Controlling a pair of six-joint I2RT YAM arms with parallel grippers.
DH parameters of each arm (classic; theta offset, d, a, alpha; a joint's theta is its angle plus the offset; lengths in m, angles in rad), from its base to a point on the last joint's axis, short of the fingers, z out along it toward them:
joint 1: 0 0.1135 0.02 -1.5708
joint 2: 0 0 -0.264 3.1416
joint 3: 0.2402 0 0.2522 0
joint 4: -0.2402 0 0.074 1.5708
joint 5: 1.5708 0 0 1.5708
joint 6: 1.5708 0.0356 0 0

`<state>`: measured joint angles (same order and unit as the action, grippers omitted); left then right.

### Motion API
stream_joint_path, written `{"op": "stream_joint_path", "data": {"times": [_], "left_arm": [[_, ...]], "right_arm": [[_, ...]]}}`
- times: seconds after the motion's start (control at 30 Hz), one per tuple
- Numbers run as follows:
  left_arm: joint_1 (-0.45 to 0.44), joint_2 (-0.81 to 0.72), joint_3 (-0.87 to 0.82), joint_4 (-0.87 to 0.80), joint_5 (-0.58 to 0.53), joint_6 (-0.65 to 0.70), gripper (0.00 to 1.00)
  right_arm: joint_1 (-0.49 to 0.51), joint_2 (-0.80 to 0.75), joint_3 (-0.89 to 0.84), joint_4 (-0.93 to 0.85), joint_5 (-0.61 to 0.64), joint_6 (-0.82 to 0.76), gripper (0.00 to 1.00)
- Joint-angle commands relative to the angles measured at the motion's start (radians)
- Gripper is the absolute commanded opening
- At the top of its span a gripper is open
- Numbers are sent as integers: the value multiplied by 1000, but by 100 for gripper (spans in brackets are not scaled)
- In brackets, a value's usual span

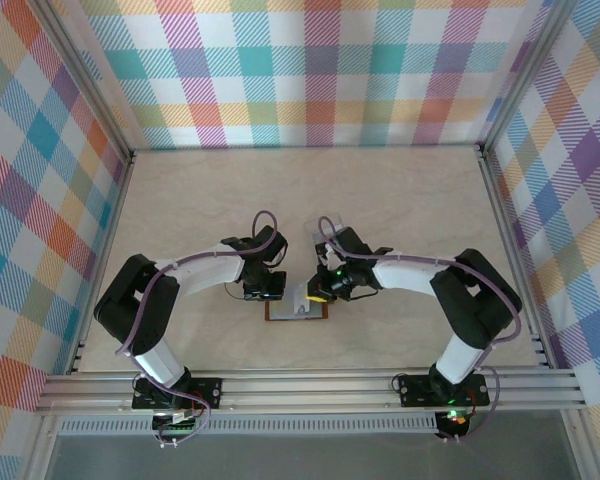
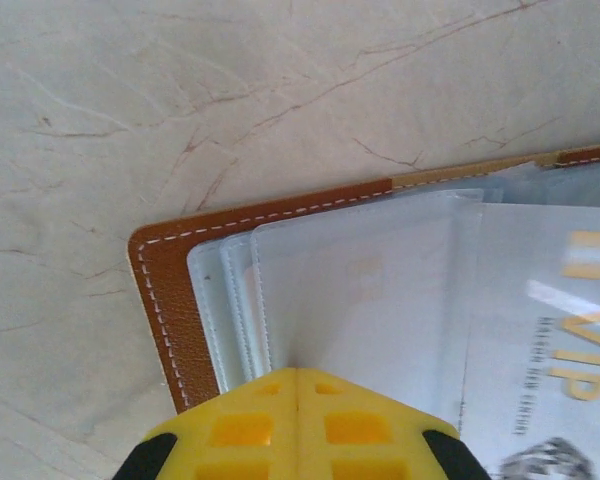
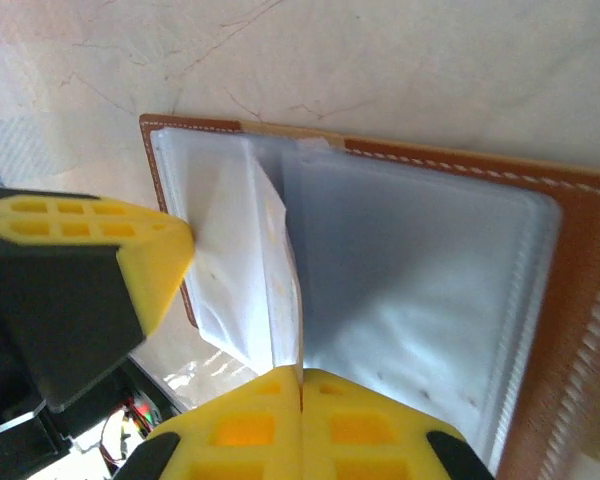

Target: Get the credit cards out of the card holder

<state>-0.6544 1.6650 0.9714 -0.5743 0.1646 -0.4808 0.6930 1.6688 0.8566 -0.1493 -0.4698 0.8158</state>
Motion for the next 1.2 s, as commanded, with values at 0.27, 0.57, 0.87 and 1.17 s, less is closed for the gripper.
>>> {"op": "stream_joint_path", "data": {"times": [0.27,0.57,0.87,1.17], "left_arm": [[-10,-86,29,-41,-50,21,9],[-2,-140,27,-30,-79,18,10],[9,-135,12,-9,-74,14,10],[12,-163,-6,-16,-79,17,10]], "right_arm": [[-13,-115,198,-358,198,-319,0],[-120,-12,529,-619,556,-708,0],[-247,126,688,-590,616,-895,0],[-268,198,694,-555,452,-895,0]]}}
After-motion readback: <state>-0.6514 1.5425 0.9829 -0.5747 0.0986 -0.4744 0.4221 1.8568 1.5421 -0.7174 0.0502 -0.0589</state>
